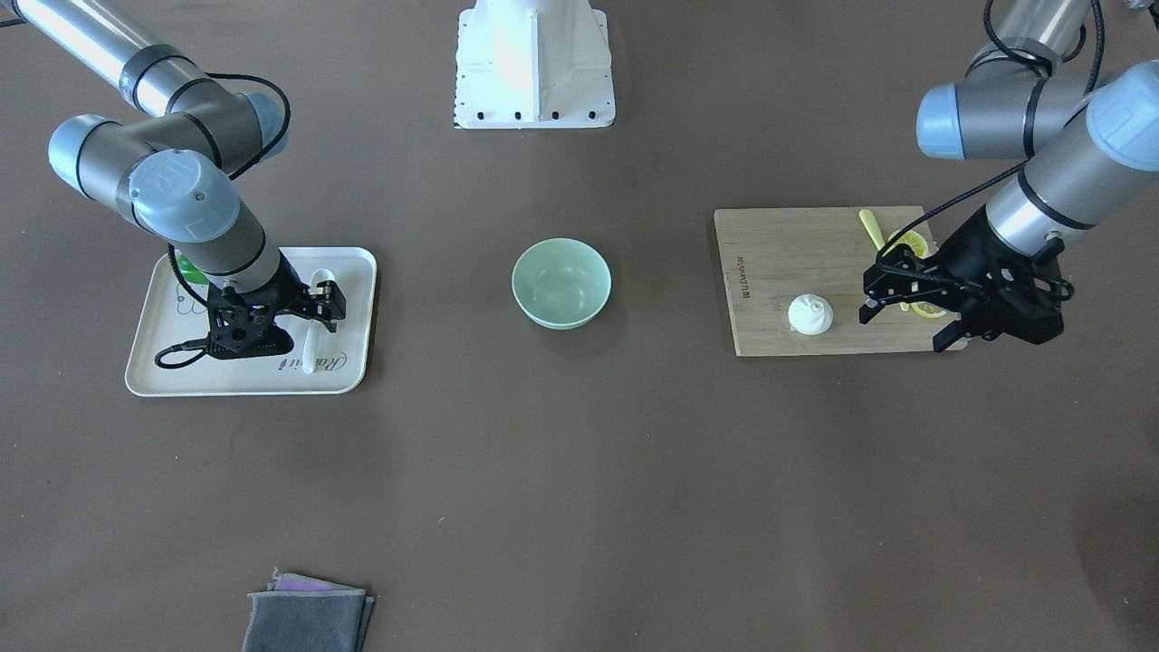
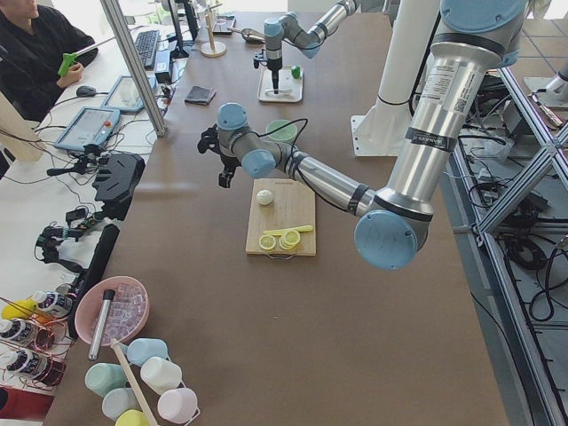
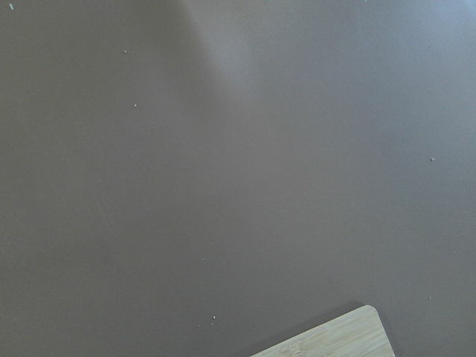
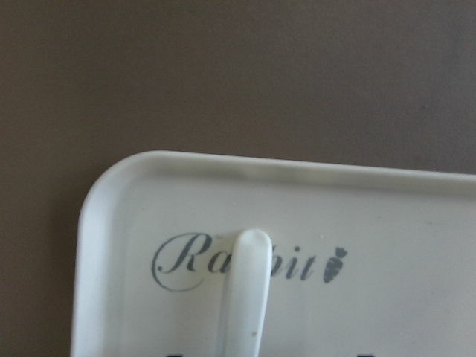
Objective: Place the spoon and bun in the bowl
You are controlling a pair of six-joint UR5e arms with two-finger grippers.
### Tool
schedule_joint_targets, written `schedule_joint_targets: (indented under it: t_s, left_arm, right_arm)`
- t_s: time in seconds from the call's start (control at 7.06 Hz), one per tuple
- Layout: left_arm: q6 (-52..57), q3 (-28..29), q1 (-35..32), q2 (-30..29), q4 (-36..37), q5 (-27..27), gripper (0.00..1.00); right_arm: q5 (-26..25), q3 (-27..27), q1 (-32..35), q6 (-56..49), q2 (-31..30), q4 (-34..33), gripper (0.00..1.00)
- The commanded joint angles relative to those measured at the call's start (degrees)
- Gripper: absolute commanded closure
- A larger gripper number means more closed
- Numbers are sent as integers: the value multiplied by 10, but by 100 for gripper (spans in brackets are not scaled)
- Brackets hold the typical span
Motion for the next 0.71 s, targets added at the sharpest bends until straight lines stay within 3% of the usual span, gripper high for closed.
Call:
schedule_joint_targets:
  t_s: [0.0,0.57]
  left_arm:
    - [1,1,0,1,-11,1,2]
    - [1,5,1,0,-12,1,2]
  right_arm:
    - [0,-1,-3,2,0,1,47]
    - [0,0,-8,18,6,1,56]
